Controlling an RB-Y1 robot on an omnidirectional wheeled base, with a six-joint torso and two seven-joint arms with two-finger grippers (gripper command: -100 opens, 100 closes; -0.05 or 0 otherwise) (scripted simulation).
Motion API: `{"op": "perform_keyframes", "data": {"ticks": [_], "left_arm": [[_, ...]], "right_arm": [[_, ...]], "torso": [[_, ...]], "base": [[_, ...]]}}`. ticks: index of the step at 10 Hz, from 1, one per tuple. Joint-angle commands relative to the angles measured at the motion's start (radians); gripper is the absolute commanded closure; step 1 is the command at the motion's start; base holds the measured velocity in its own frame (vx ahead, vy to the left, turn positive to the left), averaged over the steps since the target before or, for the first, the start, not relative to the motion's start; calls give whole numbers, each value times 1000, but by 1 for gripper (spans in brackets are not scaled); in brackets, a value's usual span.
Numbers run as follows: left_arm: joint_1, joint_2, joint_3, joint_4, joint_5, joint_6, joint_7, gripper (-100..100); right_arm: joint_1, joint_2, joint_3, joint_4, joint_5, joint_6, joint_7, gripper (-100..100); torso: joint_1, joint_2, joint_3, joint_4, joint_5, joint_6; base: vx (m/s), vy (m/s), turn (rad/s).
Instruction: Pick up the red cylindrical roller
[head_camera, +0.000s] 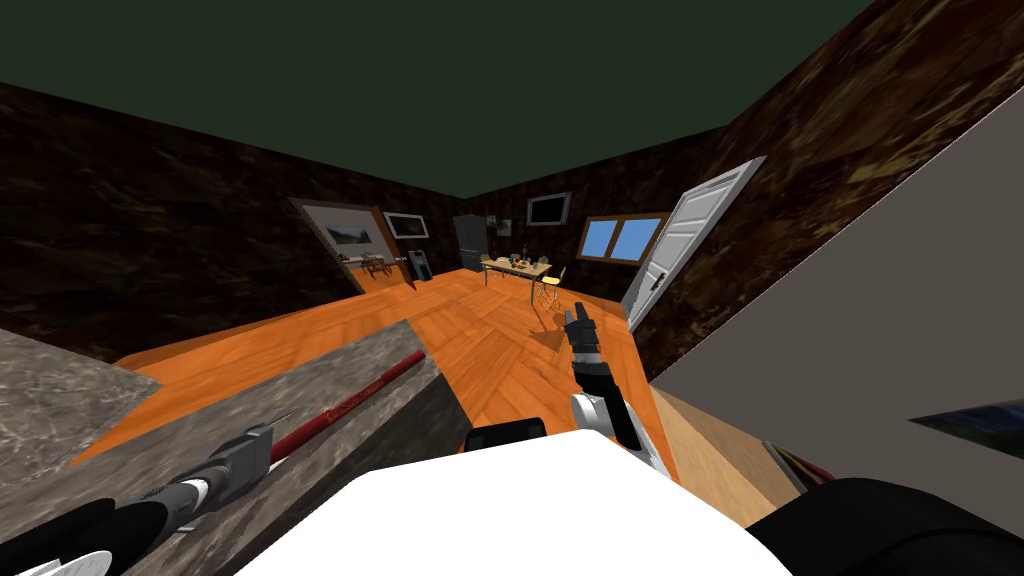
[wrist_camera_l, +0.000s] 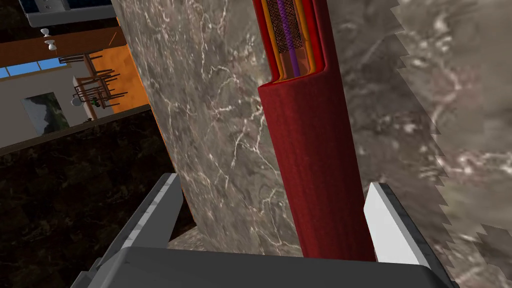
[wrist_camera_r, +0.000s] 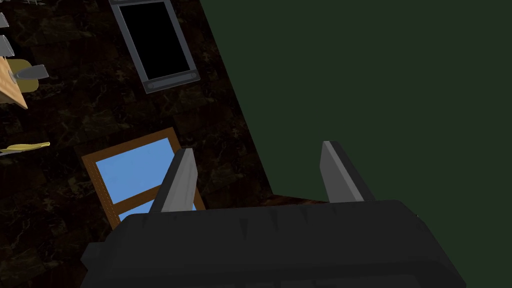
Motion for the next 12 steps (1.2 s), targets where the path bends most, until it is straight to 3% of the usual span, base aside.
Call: {"op": "perform_keyframes", "data": {"ticks": [1,2,3,4,5,6,8,9,11,12], "left_arm": [[14,42,9,31,50,50,28,-100],[14,42,9,31,54,57,28,-100],[27,73,17,52,94,96,54,-100],[27,73,17,52,94,102,54,-100],[41,104,24,72,133,142,80,-100],[41,104,24,72,133,145,80,-100],[66,161,33,109,204,209,129,-100],[66,161,33,109,204,224,129,-100],[90,212,38,141,267,283,174,-100],[90,212,38,141,267,292,174,-100]], "right_arm": [[0,0,0,0,0,0,0,0],[0,0,0,0,0,0,0,0],[0,0,0,0,0,0,0,0],[0,0,0,0,0,0,0,0],[0,0,0,0,0,0,0,0],[0,0,0,0,0,0,0,0],[0,0,0,0,0,0,0,0],[0,0,0,0,0,0,0,0],[0,0,0,0,0,0,0,0],[0,0,0,0,0,0,0,0]], "torso": [[0,0,0,0,0,0],[-1,0,0,0,0,0],[0,1,0,0,0,0],[0,0,0,0,0,0],[0,0,0,0,0,0],[-1,0,0,0,0,0],[0,-1,0,0,0,0],[-1,-3,-2,-1,0,0],[-1,0,0,0,0,0],[-2,-2,-1,0,0,0]], "base": [[74,-47,-59],[65,-33,-45],[78,-43,-91],[68,-45,-34],[82,-48,-63],[69,-32,-40],[113,-41,-99],[87,-45,-29],[90,-55,-73],[77,-46,-30]]}}
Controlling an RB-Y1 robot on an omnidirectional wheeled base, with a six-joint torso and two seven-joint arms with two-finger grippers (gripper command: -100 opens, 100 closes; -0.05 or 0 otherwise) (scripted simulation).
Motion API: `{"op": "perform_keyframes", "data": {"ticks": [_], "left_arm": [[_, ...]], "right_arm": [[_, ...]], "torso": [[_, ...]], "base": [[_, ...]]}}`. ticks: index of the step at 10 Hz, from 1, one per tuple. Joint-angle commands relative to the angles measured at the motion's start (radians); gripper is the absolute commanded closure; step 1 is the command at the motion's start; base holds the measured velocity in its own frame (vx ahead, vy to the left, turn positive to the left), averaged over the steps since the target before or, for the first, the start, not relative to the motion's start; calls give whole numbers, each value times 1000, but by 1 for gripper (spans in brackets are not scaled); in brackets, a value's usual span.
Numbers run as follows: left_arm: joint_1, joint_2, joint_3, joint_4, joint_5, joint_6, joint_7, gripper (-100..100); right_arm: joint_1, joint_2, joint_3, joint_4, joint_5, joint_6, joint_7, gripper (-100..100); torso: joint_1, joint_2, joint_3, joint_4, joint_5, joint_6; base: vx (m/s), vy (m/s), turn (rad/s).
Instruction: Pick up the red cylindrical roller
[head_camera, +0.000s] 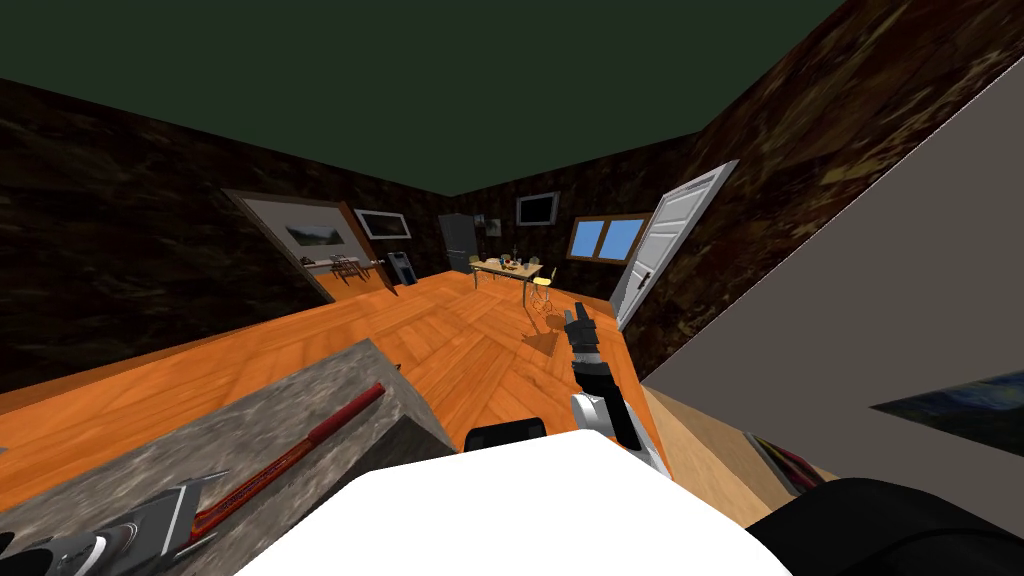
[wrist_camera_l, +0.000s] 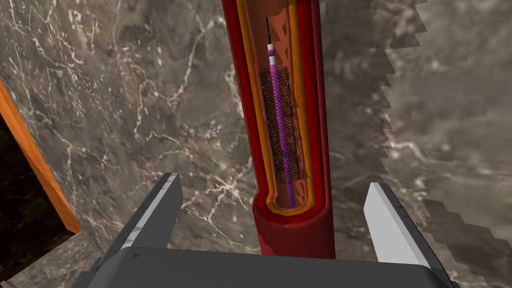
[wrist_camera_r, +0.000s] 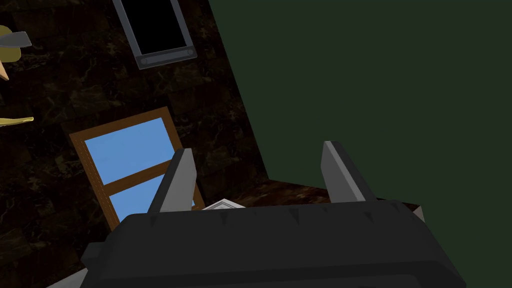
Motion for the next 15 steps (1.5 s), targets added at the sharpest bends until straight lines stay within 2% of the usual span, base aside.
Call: {"op": "perform_keyframes", "data": {"ticks": [1,6,7,8,9,12,15], "left_arm": [[11,28,-1,19,32,39,25,-100],[51,119,-2,66,129,143,99,-100],[46,106,-3,58,115,129,91,-100],[47,107,-3,58,117,132,95,0],[22,100,-15,93,106,134,110,-100],[-16,89,-34,146,90,136,133,-100],[-53,78,-52,198,74,138,157,-100]], "right_arm": [[0,0,0,0,0,0,0,0],[0,0,0,0,0,0,0,0],[0,0,0,0,0,0,0,0],[0,0,0,0,0,0,0,0],[0,0,0,0,0,0,0,0],[-1,0,0,0,0,0,0,0],[0,0,0,0,0,0,0,0]], "torso": [[0,0,0,0,0,0],[1,0,0,0,0,0],[1,0,0,0,0,0],[2,2,1,1,0,0],[3,5,3,1,1,0],[4,15,9,3,1,0],[4,14,8,3,1,0]], "base": [[55,-35,-51],[86,-40,-61],[40,-17,-11],[7,-3,2],[-62,2,-233],[-137,3,-234],[-105,-5,-183]]}}
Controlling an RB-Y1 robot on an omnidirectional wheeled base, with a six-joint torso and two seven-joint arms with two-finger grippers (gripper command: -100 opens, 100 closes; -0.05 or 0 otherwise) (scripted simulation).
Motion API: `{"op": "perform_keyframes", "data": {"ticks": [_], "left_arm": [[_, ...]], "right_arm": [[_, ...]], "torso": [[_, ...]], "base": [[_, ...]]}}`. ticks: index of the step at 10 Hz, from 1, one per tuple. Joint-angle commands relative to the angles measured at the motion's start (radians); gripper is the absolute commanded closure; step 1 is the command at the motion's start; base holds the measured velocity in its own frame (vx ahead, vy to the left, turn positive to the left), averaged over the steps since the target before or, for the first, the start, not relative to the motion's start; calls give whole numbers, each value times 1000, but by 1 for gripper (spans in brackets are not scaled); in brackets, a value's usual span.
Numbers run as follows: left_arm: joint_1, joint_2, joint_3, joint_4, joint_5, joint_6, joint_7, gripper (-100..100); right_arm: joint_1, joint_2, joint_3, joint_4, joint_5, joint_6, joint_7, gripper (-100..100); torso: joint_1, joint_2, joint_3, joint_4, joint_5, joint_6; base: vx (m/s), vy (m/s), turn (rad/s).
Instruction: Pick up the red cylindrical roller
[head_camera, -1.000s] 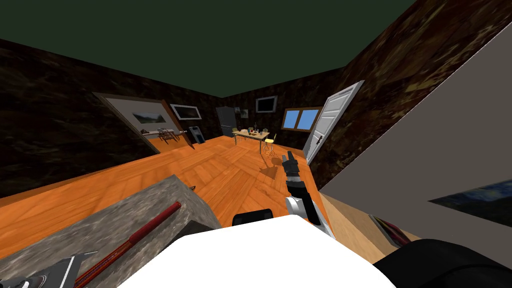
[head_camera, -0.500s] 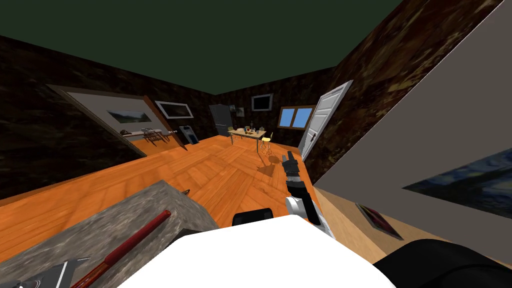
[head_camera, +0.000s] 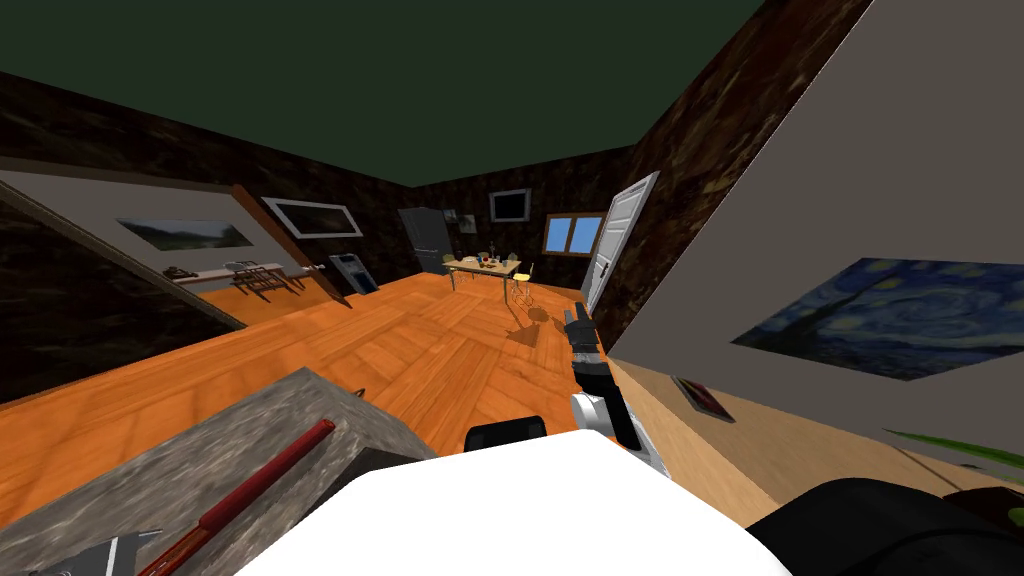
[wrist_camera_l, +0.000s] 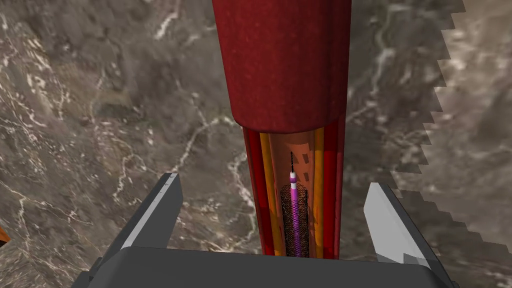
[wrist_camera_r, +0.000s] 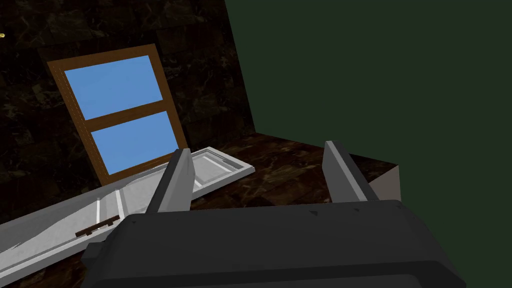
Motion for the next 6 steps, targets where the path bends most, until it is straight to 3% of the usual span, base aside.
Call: {"op": "perform_keyframes", "data": {"ticks": [1,2,3,6], "left_arm": [[-29,-12,-14,42,-15,1,23,-100],[-23,-4,-10,32,-6,2,9,-100],[-26,-4,-12,36,-7,2,11,100],[-25,-5,-12,36,-6,3,12,100]], "right_arm": [[0,0,0,0,0,0,0,0],[0,0,0,0,0,0,0,0],[0,0,0,0,0,0,0,0],[0,0,0,0,0,0,0,0]], "torso": [[0,0,0,0,0,0],[-1,1,0,0,0,1],[0,-2,-1,0,0,-1],[0,-6,-4,-1,-1,0]], "base": [[-120,-14,-352],[-60,-4,-85],[-10,-2,20],[0,0,0]]}}
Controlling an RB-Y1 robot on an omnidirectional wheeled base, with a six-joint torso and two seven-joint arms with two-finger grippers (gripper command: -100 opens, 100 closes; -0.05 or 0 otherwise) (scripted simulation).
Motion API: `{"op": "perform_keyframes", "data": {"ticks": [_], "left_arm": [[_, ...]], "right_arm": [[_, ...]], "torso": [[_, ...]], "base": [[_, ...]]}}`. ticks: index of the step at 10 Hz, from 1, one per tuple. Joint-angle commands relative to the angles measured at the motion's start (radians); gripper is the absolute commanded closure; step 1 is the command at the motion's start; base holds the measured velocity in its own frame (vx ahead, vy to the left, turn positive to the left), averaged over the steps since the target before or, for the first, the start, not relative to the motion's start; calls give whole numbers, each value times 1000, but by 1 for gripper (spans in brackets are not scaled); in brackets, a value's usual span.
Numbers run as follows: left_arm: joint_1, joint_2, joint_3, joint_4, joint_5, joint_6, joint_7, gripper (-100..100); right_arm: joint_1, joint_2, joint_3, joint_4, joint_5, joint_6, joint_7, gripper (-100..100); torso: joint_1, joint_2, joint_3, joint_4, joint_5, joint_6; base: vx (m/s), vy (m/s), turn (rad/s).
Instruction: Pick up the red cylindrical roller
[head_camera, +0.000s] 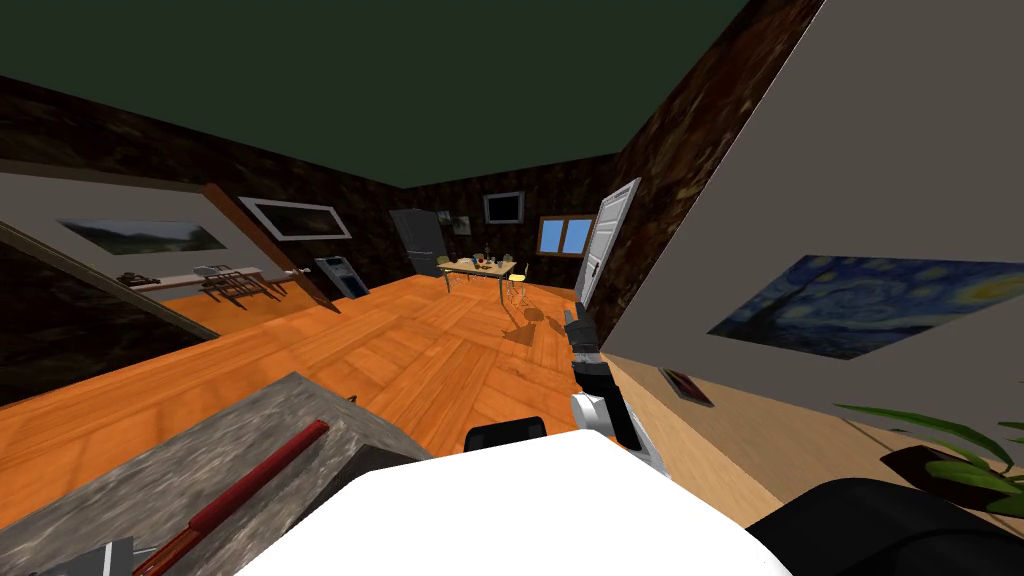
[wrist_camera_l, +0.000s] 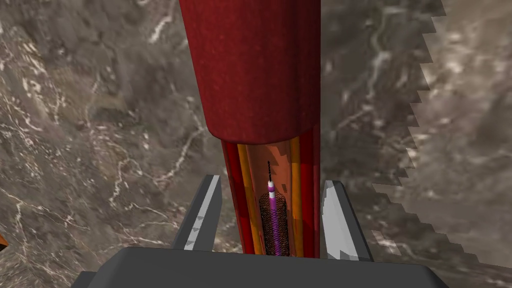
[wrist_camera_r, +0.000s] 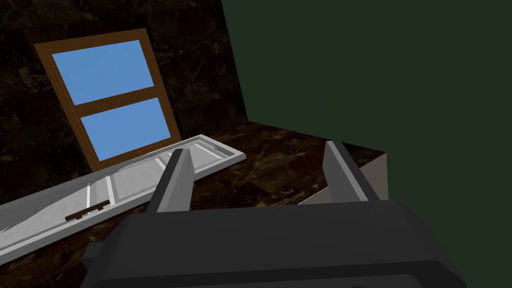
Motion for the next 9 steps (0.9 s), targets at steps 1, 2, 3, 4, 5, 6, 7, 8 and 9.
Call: {"op": "perform_keyframes", "data": {"ticks": [1,2,3,4,5,6,7,8,9], "left_arm": [[0,0,0,0,0,0,0,100],[0,0,0,0,0,0,0,0],[21,0,10,-29,2,-3,-5,100],[34,4,16,-47,7,-4,-12,100],[46,8,22,-64,12,-4,-20,100],[59,11,28,-82,17,-5,-28,100],[71,15,34,-99,23,-6,-36,100],[84,18,40,-117,28,-7,-43,100],[96,22,47,-134,33,-7,-51,100]], "right_arm": [[0,0,0,0,0,0,0,0],[0,0,0,0,0,0,0,0],[0,0,0,0,0,0,0,0],[0,0,0,0,0,0,0,0],[0,0,0,0,0,0,0,0],[0,0,0,0,0,0,0,0],[0,0,0,0,0,0,0,0],[0,0,0,0,0,0,0,0],[0,0,0,0,0,0,0,0]], "torso": [[0,0,0,0,0,0],[0,0,0,0,0,0],[-1,0,0,0,-1,0],[-1,-1,-1,0,-1,-3],[-1,-4,-2,-1,-2,-2],[-2,-6,-3,-1,-2,-1],[-3,-7,-4,-1,-2,0],[-3,-7,-4,-1,-3,0],[-3,-7,-4,-1,-3,0]], "base": [[0,0,0],[0,0,0],[52,8,272],[104,14,287],[119,12,204],[114,1,168],[113,7,182],[111,6,156],[98,-7,194]]}}
